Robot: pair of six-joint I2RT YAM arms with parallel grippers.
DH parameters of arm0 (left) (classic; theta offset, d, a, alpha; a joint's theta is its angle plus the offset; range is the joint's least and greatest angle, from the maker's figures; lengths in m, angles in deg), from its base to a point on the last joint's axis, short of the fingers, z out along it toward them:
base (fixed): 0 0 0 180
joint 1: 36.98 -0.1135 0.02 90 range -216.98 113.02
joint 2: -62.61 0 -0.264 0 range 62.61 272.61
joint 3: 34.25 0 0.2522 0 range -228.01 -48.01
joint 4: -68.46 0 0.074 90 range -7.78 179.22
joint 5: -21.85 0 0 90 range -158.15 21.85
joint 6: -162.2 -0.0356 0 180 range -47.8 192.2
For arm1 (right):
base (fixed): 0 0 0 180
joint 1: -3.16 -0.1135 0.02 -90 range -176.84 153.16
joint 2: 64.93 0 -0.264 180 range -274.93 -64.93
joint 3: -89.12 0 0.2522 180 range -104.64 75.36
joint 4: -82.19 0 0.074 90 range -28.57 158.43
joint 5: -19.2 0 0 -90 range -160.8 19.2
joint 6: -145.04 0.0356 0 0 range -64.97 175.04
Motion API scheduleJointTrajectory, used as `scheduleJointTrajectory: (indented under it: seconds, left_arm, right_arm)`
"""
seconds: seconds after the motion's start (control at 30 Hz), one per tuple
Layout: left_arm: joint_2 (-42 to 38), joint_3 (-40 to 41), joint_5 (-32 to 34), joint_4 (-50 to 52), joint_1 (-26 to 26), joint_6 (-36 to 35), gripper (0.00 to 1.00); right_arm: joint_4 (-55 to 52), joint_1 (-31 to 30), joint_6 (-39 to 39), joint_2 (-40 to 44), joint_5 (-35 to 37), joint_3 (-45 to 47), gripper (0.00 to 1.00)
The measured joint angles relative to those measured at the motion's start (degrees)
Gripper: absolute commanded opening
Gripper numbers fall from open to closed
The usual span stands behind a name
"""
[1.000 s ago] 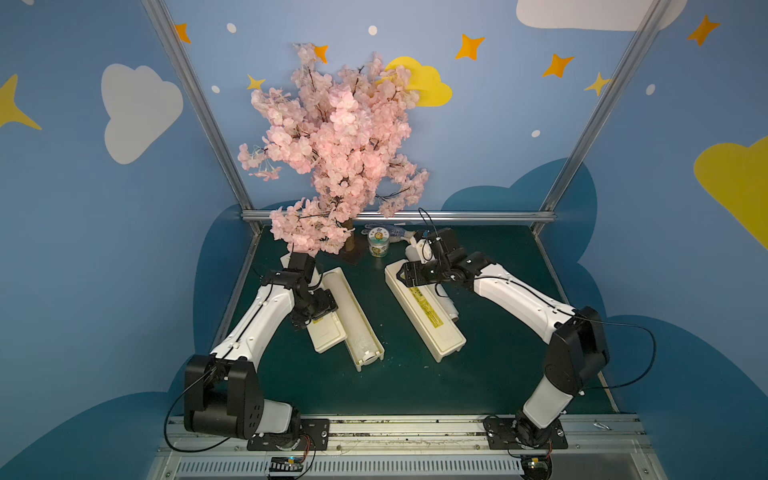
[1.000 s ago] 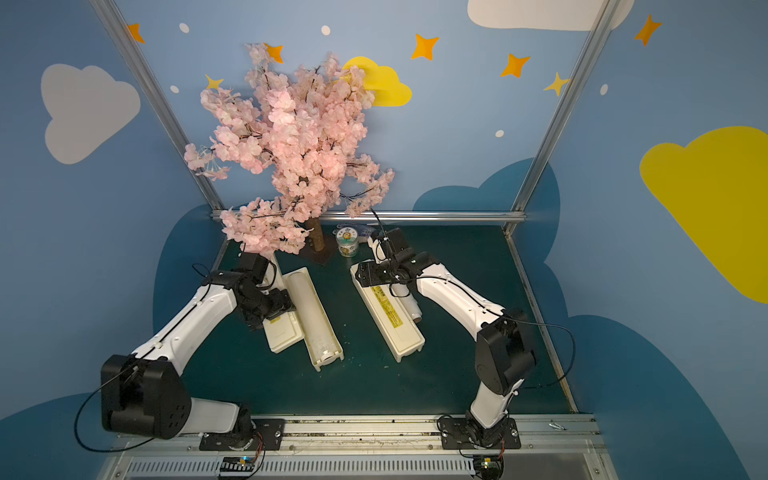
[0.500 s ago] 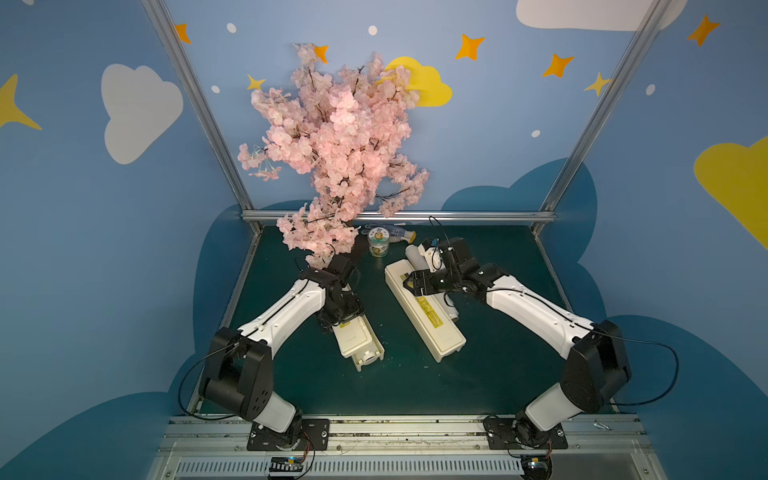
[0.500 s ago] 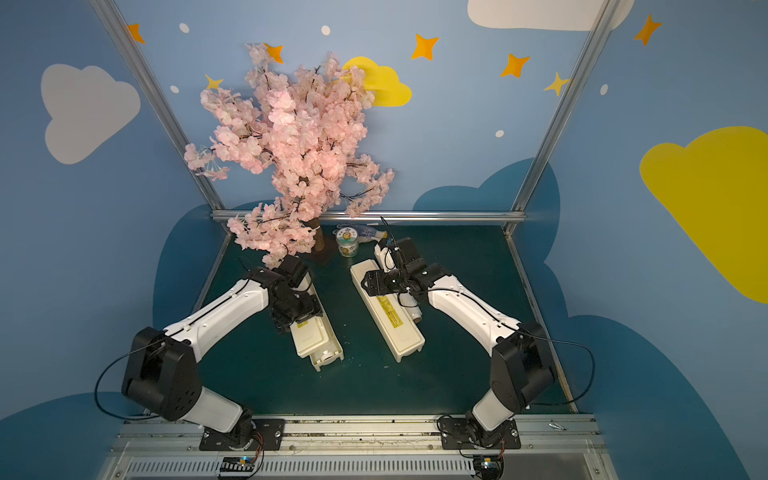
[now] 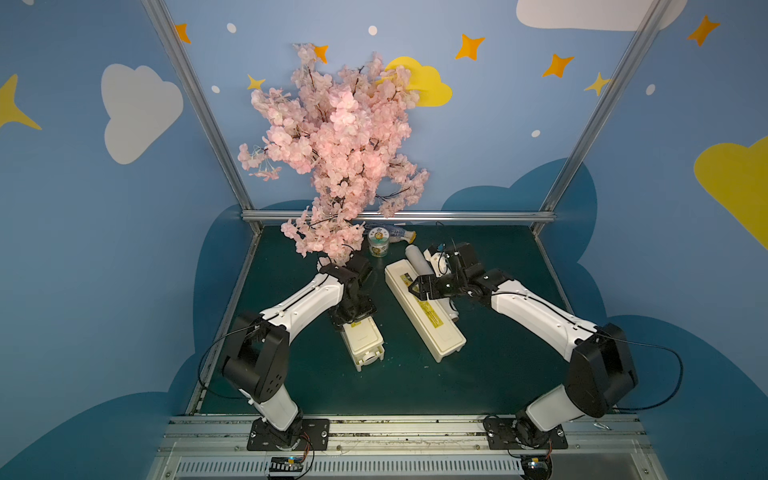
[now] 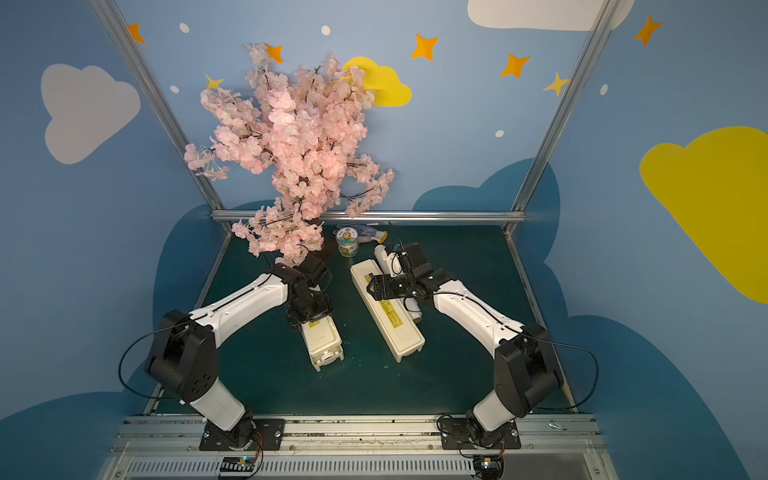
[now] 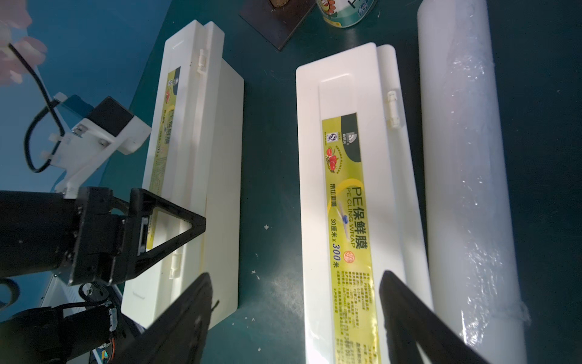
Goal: Put plastic wrap rolls into dispensers
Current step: Close the lid on the plastic wrap cutting box.
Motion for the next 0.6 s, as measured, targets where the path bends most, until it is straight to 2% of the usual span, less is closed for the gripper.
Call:
scheduleJointTrajectory:
  seconds: [0.6]
  left_arm:
    - [-0.55, 1.77, 2.89, 2.10, 1.99, 3.10, 0.76]
  right_arm:
    - [2.38, 1.18, 1.29, 2.23, -0.46, 2.89, 0.83]
